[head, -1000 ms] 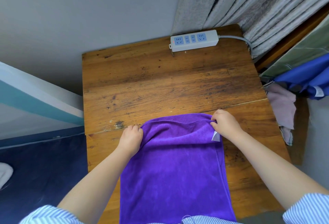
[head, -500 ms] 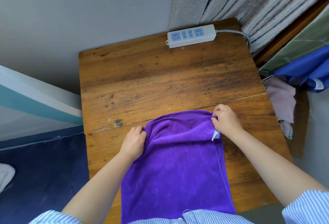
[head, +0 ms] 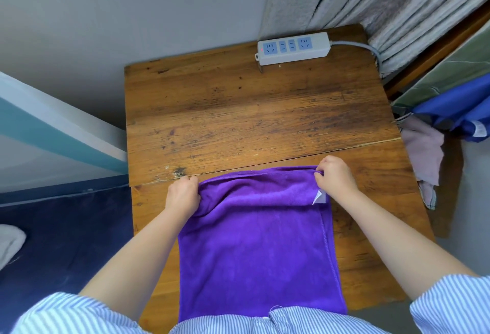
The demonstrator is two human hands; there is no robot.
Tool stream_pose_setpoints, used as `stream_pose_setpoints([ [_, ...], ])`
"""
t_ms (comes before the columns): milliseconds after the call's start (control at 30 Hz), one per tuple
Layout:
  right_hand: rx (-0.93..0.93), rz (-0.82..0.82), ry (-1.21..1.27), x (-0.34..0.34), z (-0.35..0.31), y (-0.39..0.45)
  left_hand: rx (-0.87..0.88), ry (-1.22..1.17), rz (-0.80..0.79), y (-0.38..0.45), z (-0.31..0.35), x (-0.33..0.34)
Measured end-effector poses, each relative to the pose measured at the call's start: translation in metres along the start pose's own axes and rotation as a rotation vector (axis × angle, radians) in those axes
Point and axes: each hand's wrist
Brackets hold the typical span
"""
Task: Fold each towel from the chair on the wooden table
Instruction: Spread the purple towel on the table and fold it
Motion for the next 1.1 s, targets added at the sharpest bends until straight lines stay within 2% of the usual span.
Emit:
stream_pose_setpoints([
  [100,0.015,-0.030,0.098,-0.003,-0.002,0.002,-0.036,0.006,-0.008,0.000,-0.009,-0.010],
  [200,0.189,-0.129,0.494,-0.012,0.003,0.003,-0.056,-0.157,0.015,-0.004,-0.020,-0.020],
  [267,0.279,-0.222,0.718,-0.018,0.011,0.001,-0.016,-0.162,0.022,-0.011,-0.027,-0.024],
  [333,0.288,-0.286,0.770,-0.023,0.017,-0.002,0.017,-0.179,0.039,-0.019,-0.031,-0.026],
  [533,0.237,-0.330,0.887,-0.039,0.024,-0.014,0.007,-0.397,0.100,-0.038,-0.038,-0.032],
  [633,0.210,-0.341,0.931,-0.047,0.021,-0.022,0.007,-0.425,0.166,-0.049,-0.041,-0.043],
  [767,0.073,-0.213,0.818,-0.069,0.010,-0.040,0.006,-0.390,0.329,-0.070,-0.044,-0.059],
  [867,-0.076,-0.101,0.572,-0.090,-0.003,-0.053,-0.012,-0.422,0.440,-0.081,-0.043,-0.075],
  [967,-0.195,0.022,0.214,-0.113,-0.025,-0.063,0.076,-0.525,0.314,-0.097,-0.044,-0.104],
  [1033,-0.195,0.101,0.039,-0.132,-0.042,-0.070,0.137,-0.661,0.234,-0.109,-0.046,-0.128],
  [1100,-0.207,0.224,-0.001,-0.153,-0.054,-0.079,0.165,-0.818,0.318,-0.125,-0.050,-0.149],
])
Point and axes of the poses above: each hand's wrist, its own y-axis towards the middle knuckle, its own x-axis out of the palm, z = x × y, and after that the axes turned 13 degrees about x, right-handed
